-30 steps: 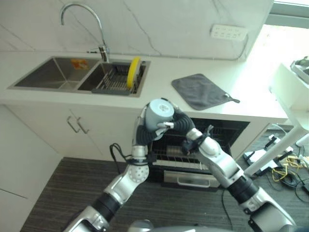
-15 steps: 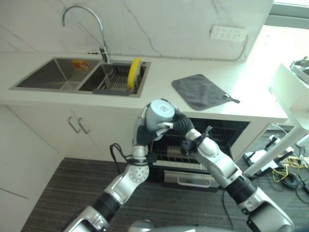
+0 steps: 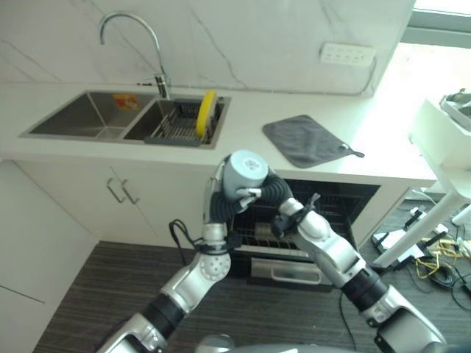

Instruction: Place the dishes in the dishwasher.

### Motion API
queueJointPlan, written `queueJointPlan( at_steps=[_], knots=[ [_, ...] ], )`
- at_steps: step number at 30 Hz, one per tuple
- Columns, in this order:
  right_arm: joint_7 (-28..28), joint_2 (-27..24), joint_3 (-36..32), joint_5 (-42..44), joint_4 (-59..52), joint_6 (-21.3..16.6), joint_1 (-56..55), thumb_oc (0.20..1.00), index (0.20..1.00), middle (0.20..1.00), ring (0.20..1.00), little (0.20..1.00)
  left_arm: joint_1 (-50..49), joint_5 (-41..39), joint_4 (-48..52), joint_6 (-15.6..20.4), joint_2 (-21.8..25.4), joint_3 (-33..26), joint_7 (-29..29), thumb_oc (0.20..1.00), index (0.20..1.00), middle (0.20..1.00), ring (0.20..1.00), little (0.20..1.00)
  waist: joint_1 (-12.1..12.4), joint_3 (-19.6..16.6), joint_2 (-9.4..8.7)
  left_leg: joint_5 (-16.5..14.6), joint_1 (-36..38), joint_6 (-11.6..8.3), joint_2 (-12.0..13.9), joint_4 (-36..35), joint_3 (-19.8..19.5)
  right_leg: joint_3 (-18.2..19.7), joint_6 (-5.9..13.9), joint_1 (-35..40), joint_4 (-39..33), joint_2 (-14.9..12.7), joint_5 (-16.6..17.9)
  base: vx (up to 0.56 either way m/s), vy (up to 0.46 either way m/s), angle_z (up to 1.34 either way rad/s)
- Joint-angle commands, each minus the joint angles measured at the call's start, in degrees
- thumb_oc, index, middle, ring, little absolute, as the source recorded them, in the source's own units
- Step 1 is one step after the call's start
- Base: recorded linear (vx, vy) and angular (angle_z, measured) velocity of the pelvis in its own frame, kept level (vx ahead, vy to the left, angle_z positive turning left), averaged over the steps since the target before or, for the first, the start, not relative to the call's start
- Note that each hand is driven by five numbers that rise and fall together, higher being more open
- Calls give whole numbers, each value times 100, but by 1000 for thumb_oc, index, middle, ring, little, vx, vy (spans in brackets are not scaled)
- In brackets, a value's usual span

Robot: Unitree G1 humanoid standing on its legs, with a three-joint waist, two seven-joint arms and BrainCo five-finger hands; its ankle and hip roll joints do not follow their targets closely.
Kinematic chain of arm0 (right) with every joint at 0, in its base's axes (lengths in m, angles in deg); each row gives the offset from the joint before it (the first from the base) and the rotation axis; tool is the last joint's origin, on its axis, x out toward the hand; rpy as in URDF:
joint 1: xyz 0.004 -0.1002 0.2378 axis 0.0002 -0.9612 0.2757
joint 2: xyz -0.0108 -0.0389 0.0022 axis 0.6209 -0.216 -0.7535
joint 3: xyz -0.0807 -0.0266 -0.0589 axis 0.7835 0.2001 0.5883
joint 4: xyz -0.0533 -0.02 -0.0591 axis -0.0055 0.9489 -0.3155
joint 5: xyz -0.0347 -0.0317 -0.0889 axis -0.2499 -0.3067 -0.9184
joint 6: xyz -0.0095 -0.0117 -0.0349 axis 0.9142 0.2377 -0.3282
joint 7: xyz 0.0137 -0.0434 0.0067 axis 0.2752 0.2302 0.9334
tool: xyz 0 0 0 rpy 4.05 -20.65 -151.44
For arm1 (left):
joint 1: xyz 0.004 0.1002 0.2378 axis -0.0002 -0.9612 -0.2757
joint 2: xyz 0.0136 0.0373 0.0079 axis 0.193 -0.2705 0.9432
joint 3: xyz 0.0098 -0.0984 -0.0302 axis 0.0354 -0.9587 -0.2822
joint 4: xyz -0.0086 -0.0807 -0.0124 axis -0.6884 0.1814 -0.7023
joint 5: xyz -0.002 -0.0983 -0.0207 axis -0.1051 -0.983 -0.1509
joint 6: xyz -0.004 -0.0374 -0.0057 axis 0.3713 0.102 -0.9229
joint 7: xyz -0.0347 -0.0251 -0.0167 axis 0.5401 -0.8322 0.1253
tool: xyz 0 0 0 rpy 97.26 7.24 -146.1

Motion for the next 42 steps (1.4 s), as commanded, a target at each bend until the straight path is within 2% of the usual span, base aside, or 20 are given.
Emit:
queueJointPlan(
  at_steps=[1,11,14,20,21,22,23,42],
  knots=[
    [47,504,331,143,-6,-147,485,1000,1000,1000,1000,1000,970,632,432,511,-264,495,-158,200,200,200,200,200,155,-11,-208,-602,2,64,-123,589,110,-113,218,292,7,-319,-311,0,0,0],
    [25,596,348,221,36,-193,468,1000,1000,1000,1000,1000,1034,455,361,474,-474,599,-357,200,200,200,200,200,93,-9,-223,-581,62,66,-107,519,134,-57,195,315,6,-271,-339,0,0,0],
    [23,606,364,162,9,-182,476,1000,1000,1000,1000,1000,1022,319,366,345,-486,606,-192,200,200,200,200,200,89,-15,-219,-577,78,61,-105,501,142,-56,195,319,-3,-266,-336,0,0,0],
    [-58,666,382,82,-9,-293,496,1000,1000,1000,1000,1000,907,355,380,383,-525,798,246,200,200,200,200,200,121,12,-207,-584,60,64,-110,512,136,-99,186,327,-19,-267,-343,-7,0,0],
    [-63,653,382,12,-14,-294,548,881,881,881,881,881,880,290,377,325,-513,884,306,200,200,200,200,200,120,17,-195,-582,59,62,-110,499,148,-108,188,326,-30,-266,-344,-43,2,-1],
    [-93,647,378,-2,-4,-314,595,511,511,511,511,511,877,242,351,285,-511,926,355,200,200,200,200,200,120,21,-183,-575,61,59,-112,493,156,-114,189,335,-48,-267,-334,-44,2,0],
    [-121,636,356,1,-4,-319,631,200,200,200,200,200,883,204,344,255,-502,933,412,200,200,200,200,200,122,22,-175,-570,62,57,-115,487,156,-124,191,338,-61,-267,-326,0,0,0],
    [-252,647,275,163,2,-366,678,200,200,200,200,200,861,334,243,158,-385,1176,1125,200,200,200,200,200,114,23,-75,-546,52,49,-118,525,159,-204,179,356,-41,-313,-328,0,0,0]
  ],
)
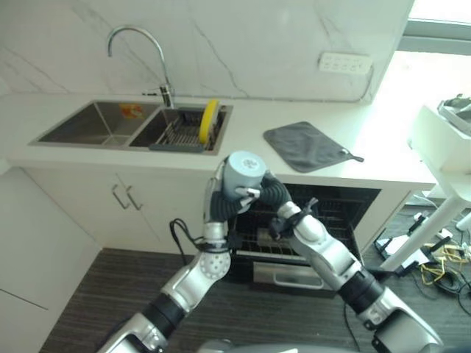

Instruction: Place the dishes in the dishwasher.

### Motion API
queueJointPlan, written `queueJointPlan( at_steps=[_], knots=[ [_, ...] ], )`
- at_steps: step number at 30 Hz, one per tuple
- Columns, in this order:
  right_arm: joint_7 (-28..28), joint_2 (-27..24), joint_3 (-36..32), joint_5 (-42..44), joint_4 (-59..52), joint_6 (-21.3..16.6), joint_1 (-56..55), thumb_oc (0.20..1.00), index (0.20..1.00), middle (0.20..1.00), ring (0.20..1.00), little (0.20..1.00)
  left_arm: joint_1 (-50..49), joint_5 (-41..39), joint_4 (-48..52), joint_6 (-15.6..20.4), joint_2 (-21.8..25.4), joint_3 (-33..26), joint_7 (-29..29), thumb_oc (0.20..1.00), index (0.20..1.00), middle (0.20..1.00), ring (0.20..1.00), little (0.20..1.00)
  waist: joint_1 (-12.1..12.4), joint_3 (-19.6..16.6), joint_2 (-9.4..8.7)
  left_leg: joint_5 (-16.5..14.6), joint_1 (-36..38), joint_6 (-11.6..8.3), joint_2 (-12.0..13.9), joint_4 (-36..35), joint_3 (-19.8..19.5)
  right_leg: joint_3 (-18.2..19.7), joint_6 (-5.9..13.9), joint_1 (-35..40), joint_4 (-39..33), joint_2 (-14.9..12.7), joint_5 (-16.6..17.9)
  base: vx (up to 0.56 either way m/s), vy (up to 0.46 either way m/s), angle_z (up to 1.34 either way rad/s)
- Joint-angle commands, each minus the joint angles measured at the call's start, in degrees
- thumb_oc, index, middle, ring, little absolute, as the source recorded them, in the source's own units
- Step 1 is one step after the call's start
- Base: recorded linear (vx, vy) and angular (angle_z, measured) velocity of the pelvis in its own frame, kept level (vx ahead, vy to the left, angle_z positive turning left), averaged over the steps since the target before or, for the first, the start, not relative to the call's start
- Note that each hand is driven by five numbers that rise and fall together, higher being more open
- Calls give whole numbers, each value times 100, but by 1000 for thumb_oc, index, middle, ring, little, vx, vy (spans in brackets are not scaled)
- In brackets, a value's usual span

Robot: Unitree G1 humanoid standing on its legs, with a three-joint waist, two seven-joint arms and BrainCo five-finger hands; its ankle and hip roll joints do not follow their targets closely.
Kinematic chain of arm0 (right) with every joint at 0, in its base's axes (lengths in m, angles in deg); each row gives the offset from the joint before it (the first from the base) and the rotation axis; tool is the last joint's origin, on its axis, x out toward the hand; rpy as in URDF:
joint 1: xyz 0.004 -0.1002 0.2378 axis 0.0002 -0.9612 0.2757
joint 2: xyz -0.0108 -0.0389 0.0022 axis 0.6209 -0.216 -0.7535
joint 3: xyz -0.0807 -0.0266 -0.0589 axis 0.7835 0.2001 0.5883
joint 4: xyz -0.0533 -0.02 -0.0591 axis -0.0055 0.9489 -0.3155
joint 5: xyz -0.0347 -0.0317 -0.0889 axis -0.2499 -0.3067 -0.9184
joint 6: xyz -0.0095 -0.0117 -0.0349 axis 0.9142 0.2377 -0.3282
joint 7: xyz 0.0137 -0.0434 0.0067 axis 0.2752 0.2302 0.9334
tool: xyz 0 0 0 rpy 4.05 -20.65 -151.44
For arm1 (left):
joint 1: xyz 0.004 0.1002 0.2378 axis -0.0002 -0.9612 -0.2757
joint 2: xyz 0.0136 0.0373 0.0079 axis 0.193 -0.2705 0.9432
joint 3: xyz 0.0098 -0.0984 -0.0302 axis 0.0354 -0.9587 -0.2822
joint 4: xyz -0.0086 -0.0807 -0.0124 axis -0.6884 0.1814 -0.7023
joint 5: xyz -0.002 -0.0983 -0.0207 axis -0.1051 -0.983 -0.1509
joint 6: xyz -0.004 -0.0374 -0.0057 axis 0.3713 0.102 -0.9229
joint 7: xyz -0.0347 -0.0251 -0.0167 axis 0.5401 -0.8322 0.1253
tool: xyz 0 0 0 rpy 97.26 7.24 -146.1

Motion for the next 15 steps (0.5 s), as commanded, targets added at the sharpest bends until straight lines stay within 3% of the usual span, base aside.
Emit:
queueJointPlan(
  at_steps=[1,3,4,8,15],
  knots=[
    [61,580,224,179,-211,-371,746,200,200,200,200,200,850,491,245,356,-346,1187,712,200,200,200,200,200,125,235,-182,-550,30,34,-88,531,146,-205,179,356,-71,-284,-303,0,0,0],
    [24,600,220,251,-193,-401,748,200,200,200,200,200,860,422,223,315,-346,1196,766,200,200,200,200,200,123,238,-176,-549,32,37,-87,534,144,-204,174,362,-72,-283,-305,0,0,0],
    [11,605,197,316,-178,-431,742,200,200,200,200,200,878,397,228,287,-335,1189,819,1000,1000,1000,1000,1000,113,232,-167,-541,40,37,-84,523,147,-201,175,364,-71,-278,-308,34,19,0],
    [-90,634,153,798,-143,-421,666,200,200,200,200,200,841,318,224,224,-318,1203,1110,1000,1000,1000,1000,1000,97,210,-141,-519,55,34,-81,462,149,-205,174,365,-81,-273,-322,9,6,0],
    [-209,709,-52,1472,17,-751,543,200,200,200,200,200,836,325,217,184,-297,1229,1157,1000,1000,1000,1000,1000,67,207,-101,-495,57,33,-80,433,146,-226,162,354,-56,-270,-342,0,0,0]
  ],
)
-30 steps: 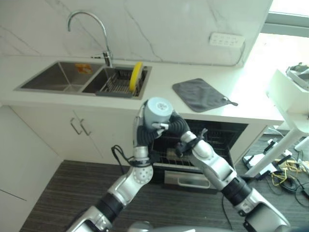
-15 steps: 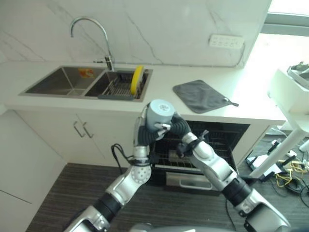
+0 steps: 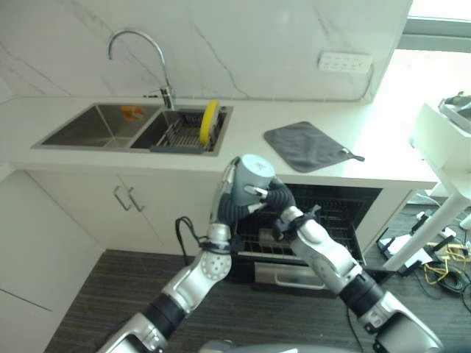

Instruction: Place the dishes in the dishwasher.

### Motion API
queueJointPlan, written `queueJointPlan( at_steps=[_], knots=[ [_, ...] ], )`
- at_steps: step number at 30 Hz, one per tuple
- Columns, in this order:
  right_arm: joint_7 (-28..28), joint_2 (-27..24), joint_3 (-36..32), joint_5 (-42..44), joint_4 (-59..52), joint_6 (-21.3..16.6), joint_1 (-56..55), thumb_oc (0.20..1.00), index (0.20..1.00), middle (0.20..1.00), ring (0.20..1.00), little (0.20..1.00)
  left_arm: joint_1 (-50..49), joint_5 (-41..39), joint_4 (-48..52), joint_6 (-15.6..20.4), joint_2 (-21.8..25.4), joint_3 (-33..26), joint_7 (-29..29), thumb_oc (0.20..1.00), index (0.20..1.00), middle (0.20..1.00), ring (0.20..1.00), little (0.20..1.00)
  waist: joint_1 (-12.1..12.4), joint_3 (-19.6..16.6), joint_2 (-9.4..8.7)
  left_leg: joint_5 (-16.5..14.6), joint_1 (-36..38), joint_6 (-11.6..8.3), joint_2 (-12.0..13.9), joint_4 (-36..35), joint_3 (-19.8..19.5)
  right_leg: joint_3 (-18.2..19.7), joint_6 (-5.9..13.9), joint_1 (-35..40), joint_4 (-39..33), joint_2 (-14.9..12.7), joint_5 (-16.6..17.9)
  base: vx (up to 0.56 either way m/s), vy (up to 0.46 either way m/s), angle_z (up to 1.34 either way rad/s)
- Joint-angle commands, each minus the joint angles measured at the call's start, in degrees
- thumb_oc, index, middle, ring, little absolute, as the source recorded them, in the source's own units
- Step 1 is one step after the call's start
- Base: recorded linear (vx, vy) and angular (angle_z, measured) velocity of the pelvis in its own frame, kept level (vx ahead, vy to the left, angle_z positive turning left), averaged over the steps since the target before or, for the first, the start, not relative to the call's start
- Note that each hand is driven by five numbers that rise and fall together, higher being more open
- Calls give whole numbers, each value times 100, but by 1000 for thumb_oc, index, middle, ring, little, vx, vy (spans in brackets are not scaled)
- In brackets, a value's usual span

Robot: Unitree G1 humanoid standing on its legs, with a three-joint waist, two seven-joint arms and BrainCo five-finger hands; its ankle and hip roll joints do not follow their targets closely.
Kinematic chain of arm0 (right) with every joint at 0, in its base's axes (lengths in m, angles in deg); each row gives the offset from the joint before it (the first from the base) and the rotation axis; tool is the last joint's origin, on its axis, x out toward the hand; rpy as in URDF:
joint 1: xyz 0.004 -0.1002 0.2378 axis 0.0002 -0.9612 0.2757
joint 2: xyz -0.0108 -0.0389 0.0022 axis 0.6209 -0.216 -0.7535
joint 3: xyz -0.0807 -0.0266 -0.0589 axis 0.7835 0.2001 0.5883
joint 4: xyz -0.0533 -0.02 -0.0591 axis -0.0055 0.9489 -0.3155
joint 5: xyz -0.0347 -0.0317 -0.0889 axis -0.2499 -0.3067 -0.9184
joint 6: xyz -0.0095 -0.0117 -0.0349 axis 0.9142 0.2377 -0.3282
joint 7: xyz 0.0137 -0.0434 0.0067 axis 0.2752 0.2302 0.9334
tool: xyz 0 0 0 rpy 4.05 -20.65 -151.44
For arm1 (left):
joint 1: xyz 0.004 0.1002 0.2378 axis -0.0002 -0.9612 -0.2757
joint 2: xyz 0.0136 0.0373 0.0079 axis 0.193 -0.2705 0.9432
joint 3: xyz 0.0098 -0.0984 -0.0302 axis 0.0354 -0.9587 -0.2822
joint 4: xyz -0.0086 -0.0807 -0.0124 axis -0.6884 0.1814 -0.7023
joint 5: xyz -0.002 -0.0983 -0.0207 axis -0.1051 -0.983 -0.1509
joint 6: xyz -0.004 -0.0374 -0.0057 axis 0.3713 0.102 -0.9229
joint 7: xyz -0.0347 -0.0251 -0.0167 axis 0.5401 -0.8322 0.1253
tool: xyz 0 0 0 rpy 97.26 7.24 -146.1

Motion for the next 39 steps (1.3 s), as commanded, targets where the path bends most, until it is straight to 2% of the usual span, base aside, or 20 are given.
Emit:
queueJointPlan(
  at_steps=[1,8,22,23,25,31,39],
  knots=[
    [112,725,-55,459,-200,-647,767,200,200,200,200,200,823,321,212,272,-305,1058,465,1000,1000,1000,1000,1000,81,210,-165,-492,73,30,-76,439,153,-221,190,363,-57,-264,-323,0,0,0],
    [64,724,-215,733,-147,-729,601,200,200,200,200,200,711,387,155,282,-285,1008,485,1000,1000,1000,1000,1000,49,200,-133,-461,93,29,-72,402,167,-233,169,375,-61,-261,-321,0,0,0],
    [-119,634,-711,1606,4,-1466,306,200,200,200,200,200,528,483,65,360,-185,841,405,1000,1000,1000,1000,1000,1,240,-103,-452,74,35,-63,437,209,-255,175,340,-13,-278,-304,0,0,0],
    [-35,609,-807,1964,36,-1536,212,200,200,200,200,200,493,496,55,367,-158,787,394,1000,1000,1000,1000,1000,-7,254,-105,-457,67,38,-58,448,212,-248,178,332,-14,-275,-296,0,0,0],
    [50,593,-891,2157,76,-1603,96,200,200,200,200,200,438,521,59,369,-133,739,376,1000,1000,1000,1000,1000,-22,264,-102,-456,74,42,-49,449,222,-240,180,327,-10,-272,-293,0,0,0],
    [477,520,-1095,2245,77,-1661,-302,200,200,200,200,200,273,650,35,484,-56,578,335,1000,1000,1000,1000,1000,-73,257,-94,-420,111,34,-20,368,249,-226,180,333,-58,-242,-269,0,0,0],
    [600,397,-1355,2379,50,-1950,-692,200,200,200,200,200,71,780,58,529,-9,438,274,1000,1000,1000,1000,1000,-150,227,-109,-352,187,16,15,196,292,-206,200,347,-117,-187,-250,1,-1,0]
  ],
)
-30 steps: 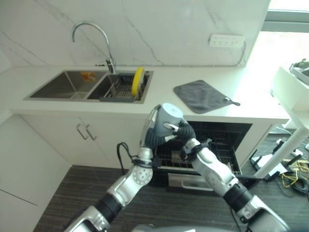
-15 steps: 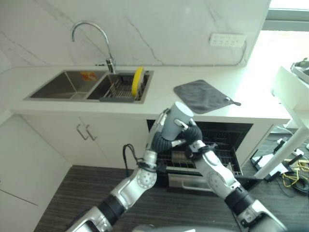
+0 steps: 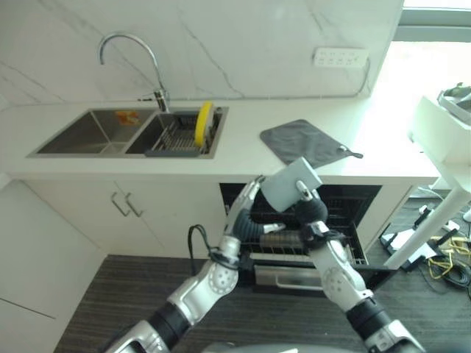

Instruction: Place the dishes in the dishwasher.

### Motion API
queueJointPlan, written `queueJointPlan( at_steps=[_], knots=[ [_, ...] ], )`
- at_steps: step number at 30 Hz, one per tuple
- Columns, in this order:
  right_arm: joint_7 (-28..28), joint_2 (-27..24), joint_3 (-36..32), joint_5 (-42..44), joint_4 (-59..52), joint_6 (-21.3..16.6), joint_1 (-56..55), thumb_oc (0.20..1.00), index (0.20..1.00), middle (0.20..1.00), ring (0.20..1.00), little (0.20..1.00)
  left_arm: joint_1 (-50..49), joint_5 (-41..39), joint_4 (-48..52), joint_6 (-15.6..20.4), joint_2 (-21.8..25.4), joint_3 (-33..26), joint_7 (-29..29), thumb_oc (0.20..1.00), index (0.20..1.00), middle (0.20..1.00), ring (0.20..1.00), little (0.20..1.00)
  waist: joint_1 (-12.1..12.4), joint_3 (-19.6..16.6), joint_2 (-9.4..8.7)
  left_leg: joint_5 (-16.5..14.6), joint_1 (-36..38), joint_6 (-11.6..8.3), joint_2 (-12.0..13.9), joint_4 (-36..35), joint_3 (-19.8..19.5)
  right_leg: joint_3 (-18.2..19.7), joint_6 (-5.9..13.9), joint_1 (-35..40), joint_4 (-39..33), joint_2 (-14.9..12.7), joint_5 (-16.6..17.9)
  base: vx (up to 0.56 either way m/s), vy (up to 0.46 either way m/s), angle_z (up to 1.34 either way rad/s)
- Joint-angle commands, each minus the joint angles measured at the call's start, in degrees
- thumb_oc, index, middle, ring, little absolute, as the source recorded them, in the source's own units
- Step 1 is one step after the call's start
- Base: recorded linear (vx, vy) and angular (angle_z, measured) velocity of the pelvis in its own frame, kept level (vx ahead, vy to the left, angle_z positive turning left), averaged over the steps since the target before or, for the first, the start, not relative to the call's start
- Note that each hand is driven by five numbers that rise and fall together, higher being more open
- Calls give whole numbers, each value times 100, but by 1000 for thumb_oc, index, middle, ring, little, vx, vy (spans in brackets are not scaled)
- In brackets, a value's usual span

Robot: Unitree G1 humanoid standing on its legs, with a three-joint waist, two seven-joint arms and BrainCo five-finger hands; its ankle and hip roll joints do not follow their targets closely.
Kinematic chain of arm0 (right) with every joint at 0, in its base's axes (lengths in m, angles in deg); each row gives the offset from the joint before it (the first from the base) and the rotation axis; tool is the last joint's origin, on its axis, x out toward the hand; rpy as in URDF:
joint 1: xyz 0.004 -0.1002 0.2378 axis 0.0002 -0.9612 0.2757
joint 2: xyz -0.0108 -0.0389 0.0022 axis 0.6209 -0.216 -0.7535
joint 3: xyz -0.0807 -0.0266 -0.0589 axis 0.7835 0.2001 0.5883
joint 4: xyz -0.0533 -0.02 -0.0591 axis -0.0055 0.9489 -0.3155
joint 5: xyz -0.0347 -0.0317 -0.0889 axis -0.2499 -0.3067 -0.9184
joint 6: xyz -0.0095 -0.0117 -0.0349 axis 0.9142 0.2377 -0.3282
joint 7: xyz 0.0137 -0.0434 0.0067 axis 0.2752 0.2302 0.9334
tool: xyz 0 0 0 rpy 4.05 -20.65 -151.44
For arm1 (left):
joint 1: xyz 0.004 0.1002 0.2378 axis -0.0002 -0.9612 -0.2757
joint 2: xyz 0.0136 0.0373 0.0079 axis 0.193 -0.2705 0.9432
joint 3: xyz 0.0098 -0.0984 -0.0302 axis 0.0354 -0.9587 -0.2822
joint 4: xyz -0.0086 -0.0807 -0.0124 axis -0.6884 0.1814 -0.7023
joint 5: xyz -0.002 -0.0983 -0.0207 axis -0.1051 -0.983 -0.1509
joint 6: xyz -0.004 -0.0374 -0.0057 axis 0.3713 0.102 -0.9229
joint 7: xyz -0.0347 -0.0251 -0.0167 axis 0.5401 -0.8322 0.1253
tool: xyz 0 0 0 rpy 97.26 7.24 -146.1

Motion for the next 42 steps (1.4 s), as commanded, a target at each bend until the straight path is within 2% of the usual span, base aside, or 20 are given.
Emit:
queueJointPlan(
  at_steps=[1,7,11,15,18,22,24,27,32,36,42],
  knots=[
    [310,197,-306,283,-357,-535,439,200,200,200,200,200,377,233,163,309,22,86,-197,1000,1000,1000,1000,1000,8,259,-225,-371,99,-1,23,368,270,-189,124,335,-65,-201,-216,12,-5,-4],
    [469,38,-599,241,-485,-723,166,200,200,200,200,200,195,257,220,182,162,-155,-254,1000,1000,1000,1000,1000,-50,274,-238,-390,101,-5,42,407,287,-134,122,322,-59,-171,-226,2,0,-1],
    [491,-82,-960,107,-611,-759,-40,200,200,200,200,200,-66,-7,75,-147,348,-463,32,1000,1000,1000,1000,1000,-128,274,-237,-394,93,-30,74,456,317,-57,119,299,-47,-129,-238,18,12,-3],
    [582,-202,-1346,77,-728,-663,-316,200,200,200,200,200,-467,-59,-54,96,513,-829,473,1000,1000,1000,1000,1000,-198,291,-233,-374,78,-48,122,461,371,-43,121,247,-25,-111,-245,14,19,-12],
    [685,-264,-1503,-62,-690,-570,-423,200,200,200,200,200,-609,68,-108,123,631,-958,699,1000,1000,1000,1000,1000,-230,297,-220,-362,83,-55,152,448,424,-57,128,226,4,-109,-264,38,24,-10],
    [829,-487,-1677,-506,-582,-434,-491,200,200,200,200,200,-680,877,-221,386,998,-1024,1293,1000,1000,1000,1000,1000,-287,338,-179,-334,19,-86,225,527,524,-103,149,126,175,-144,-326,39,32,-6],
    [862,-630,-1727,-626,-452,-363,-476,200,200,200,200,200,-630,1501,-268,453,1193,-923,1561,1000,1000,1000,1000,1000,-319,375,-143,-318,-50,-100,271,601,564,-140,149,36,336,-165,-384,34,30,-4],
    [957,-939,-1730,-797,-196,-306,-381,200,200,200,200,200,-296,1534,-369,356,1492,-656,1930,1000,1000,1000,1000,1000,-408,459,-69,-338,-162,-102,333,760,581,-161,138,-126,713,-183,-577,61,26,-3],
    [1094,-1417,-1651,-1109,-40,-247,3,200,200,200,200,200,348,1503,-393,187,1692,-281,2124,1000,1000,1000,1000,1000,-455,679,9,-354,-594,-118,381,1013,465,-127,108,-633,1190,-234,-730,-52,10,1],
    [1037,-1784,-1536,-1177,273,-207,605,200,200,200,200,200,958,1413,-478,130,1748,-3,2248,1000,1000,1000,1000,1000,-427,1015,-6,-366,-988,-123,399,1200,376,-66,68,-994,1368,-200,-754,-159,-55,-2],
    [966,-2073,-1383,-1700,600,201,1370,200,200,200,200,200,1359,1578,-570,-38,1645,239,2242,1000,1000,1000,1000,1000,-382,1339,-64,-365,-1481,-145,418,1502,250,-25,-16,-1447,1714,-163,-832,-83,-45,-1]
  ],
)
